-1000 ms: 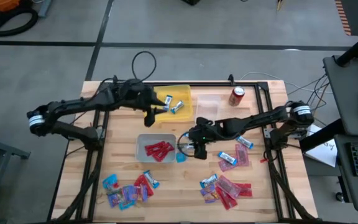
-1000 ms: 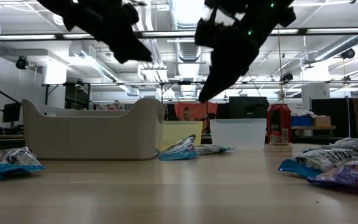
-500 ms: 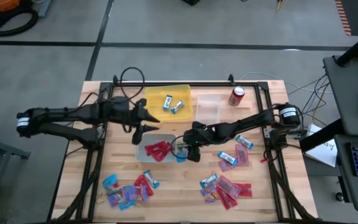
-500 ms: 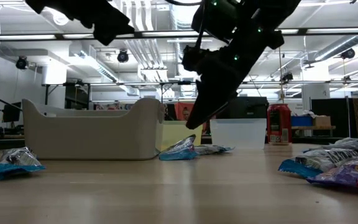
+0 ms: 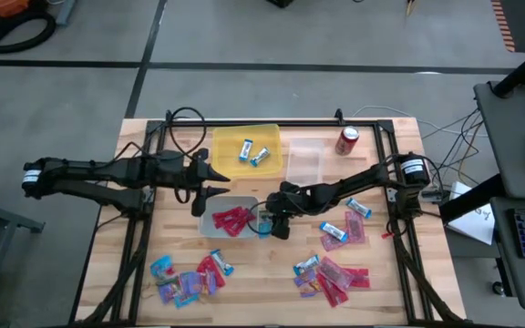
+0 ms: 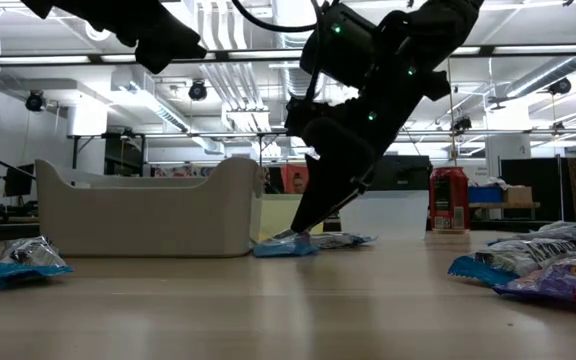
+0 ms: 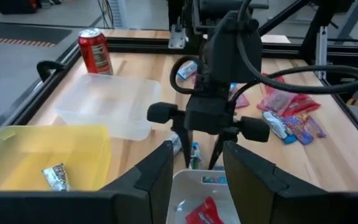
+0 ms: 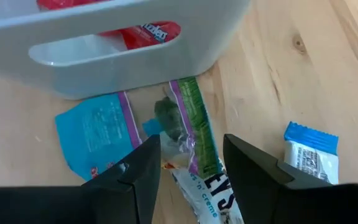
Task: Sort candy
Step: Put the blue candy into the transparent bin
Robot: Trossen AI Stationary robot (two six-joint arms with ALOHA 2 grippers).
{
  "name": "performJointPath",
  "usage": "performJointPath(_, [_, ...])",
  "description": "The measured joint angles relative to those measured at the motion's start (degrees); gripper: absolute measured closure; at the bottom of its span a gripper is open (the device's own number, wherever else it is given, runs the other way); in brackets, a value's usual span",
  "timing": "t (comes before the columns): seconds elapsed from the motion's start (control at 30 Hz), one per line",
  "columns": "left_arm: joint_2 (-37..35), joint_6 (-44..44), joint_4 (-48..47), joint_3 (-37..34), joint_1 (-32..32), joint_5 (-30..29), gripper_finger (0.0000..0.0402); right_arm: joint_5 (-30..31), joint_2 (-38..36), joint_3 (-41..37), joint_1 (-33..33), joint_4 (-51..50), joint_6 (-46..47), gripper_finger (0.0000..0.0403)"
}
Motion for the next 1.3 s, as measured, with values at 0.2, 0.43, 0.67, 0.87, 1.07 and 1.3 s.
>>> performJointPath(0.2, [0.07, 0.1, -0.03, -0.26, -0.01, -1.5, 0.0277, -0.16, -0.07, -0.05, -0.26, -0.04, 0.14, 0.0298])
performJointPath(0.43, [0.07, 0.23, 0.02, -0.43, 0.02, -2.95, 0.0277, -0.59, 0.36, -0.05, -0.29, 0.07, 0.35, 0.0388])
performJointPath(0.67, [0.09, 0.45, 0.09, -0.54, 0.02, -2.95, 0.0277, -0.63, -3.18, -0.13, -0.26, -1.1, -0.12, 0.0394])
performJointPath(0.87, [0.09, 0.67, 0.08, -0.54, 0.06, -2.97, 0.0277, -0.57, -7.99, -0.13, -0.02, -3.85, -0.24, 0.0394])
performJointPath(1.07, [0.09, 1.13, 0.19, -0.54, 0.06, -2.99, 0.0277, 0.34, -13.81, -0.13, 0.13, -6.08, -1.75, 0.0394])
performJointPath(1.3, [0.09, 2.16, 0.74, -0.54, 0.06, -3.01, 0.0277, 11.46, -21.91, -0.13, -1.44, -14.56, -5.33, 0.0394])
